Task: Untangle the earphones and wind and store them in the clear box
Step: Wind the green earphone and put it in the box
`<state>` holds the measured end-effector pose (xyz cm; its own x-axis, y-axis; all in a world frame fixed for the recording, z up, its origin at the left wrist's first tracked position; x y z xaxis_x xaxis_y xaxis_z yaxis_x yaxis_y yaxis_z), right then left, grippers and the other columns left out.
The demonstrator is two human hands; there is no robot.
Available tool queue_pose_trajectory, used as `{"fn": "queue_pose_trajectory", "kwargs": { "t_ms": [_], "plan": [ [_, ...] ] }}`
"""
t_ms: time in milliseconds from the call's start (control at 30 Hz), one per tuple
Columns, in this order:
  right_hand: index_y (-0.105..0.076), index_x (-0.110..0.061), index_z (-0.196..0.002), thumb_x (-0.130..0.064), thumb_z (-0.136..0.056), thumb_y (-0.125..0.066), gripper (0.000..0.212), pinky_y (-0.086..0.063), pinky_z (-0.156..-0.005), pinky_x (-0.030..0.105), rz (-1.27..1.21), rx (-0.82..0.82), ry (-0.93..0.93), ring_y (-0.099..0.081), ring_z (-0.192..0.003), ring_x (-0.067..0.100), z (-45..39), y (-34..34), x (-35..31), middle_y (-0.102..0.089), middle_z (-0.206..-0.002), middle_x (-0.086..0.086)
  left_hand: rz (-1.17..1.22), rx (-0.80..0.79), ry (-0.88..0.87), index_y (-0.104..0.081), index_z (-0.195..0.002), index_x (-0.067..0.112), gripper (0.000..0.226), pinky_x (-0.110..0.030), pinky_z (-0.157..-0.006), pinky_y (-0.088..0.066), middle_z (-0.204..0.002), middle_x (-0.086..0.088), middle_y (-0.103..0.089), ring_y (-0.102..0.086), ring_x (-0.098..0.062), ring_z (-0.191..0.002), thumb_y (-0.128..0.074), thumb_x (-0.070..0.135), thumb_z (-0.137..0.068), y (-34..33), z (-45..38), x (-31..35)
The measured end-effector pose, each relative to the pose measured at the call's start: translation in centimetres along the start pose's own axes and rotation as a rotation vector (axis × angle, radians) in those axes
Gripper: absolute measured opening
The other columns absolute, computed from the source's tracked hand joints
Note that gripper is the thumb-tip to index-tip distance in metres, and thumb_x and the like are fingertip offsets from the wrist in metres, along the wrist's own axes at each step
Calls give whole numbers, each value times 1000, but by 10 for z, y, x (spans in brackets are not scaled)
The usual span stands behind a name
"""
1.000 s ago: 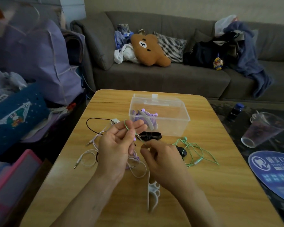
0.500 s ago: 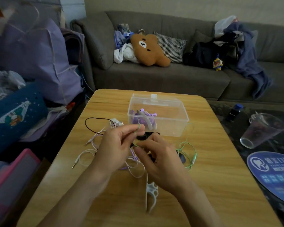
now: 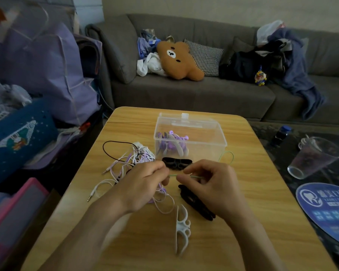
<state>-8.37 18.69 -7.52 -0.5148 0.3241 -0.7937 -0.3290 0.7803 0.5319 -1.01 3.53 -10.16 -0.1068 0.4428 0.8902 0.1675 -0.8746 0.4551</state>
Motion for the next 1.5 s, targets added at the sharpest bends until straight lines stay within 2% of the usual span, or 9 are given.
{"fn": "queue_pose_trajectory", "kwargs": {
  "t_ms": [300, 467, 667, 767, 933, 1000, 1167, 1300, 1500],
  "plan": [
    [-75, -21, -93, -19, -90, -73, 4, -40, -60, 7, 354, 93, -49, -59, -73, -1, -11, 30, 30, -64, -82, -13, 248, 234, -51, -36, -56, 21, 45, -33, -57, -26, -54, 4, -30, -27, -16, -52, -47, 32, -98, 27, 0, 8],
    [-71, -21, -98, -27, -98, -63, 10, -40, -48, 16, 326, 311, -257, -57, -59, 5, -11, 72, 59, -64, -80, -11, 626, 496, -50, -44, -50, 24, 45, -31, -53, -25, -51, 3, -36, -30, -15, -50, -46, 24, -95, 61, 2, -7],
    [-61, -21, -128, -21, -98, -60, 30, -46, -61, 31, 220, 387, -429, -57, -76, 13, -5, 93, 75, -59, -99, -6, 633, 462, -27, -58, -77, 8, 34, -28, -54, -36, -65, -2, -53, -44, -15, -58, -42, 17, -106, 54, 1, -12],
    [-57, -31, -130, -6, -88, -64, 50, -52, -88, 45, 303, 330, -390, -54, -104, 23, -4, 77, 63, -49, -107, -6, 484, 361, -25, -66, -88, 5, 27, -23, -56, -45, -69, 1, -60, -52, -12, -61, -48, 19, -103, 39, 2, -7],
    [-60, -27, -125, -11, -82, -64, 46, -39, -96, 15, 107, 150, 120, -48, -120, 13, 2, 12, -13, -52, -122, -5, 299, 211, -50, -67, -84, 4, 28, -18, -53, -40, -58, 4, -50, -44, -9, -54, -52, 22, -100, 16, 3, 8],
    [-62, -21, -126, -22, -88, -64, 38, -46, -96, 21, -26, -46, 268, -57, -116, 11, 9, -13, -29, -61, -119, -6, 314, 177, -18, -61, -79, -2, 35, -23, -52, -33, -59, -4, -45, -39, -15, -55, -54, 24, -102, 10, 2, 7],
    [-61, -24, -124, -50, -93, -52, 41, -54, -61, 33, -433, -221, 35, -73, -74, 21, 12, -31, -17, -73, -96, 5, 229, 127, 26, -47, -63, 1, 42, -18, -47, -28, -51, 4, -37, -31, -9, -46, -53, 18, -101, 6, 2, 4],
    [-70, -14, -108, -55, -97, -34, 56, -30, -41, 27, -783, -222, -181, -40, -37, 18, 8, -29, -3, -62, -67, 12, 194, 109, 49, -42, -58, 13, 45, -22, -47, -27, -49, 4, -34, -29, -9, -45, -50, 16, -102, 8, 2, 2],
    [-73, -13, -79, -55, -82, -65, 43, -27, -47, 22, -599, -87, -209, -33, -46, 9, 1, 0, 4, -40, -52, -4, 104, 61, 35, -60, -63, 2, 43, -13, -51, -38, -62, -6, -69, -51, -4, -46, -52, 19, -102, 10, 7, 3]
  ]
}}
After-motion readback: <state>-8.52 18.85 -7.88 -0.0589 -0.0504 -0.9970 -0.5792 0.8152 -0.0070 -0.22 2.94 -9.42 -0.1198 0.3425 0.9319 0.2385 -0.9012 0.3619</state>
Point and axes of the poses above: each hand's wrist, its own z-axis away from the middle knuckle, its own y-axis out of the back of the hand, x = y × z, the point moved 8 cm from there along -z, towards the middle knuckle
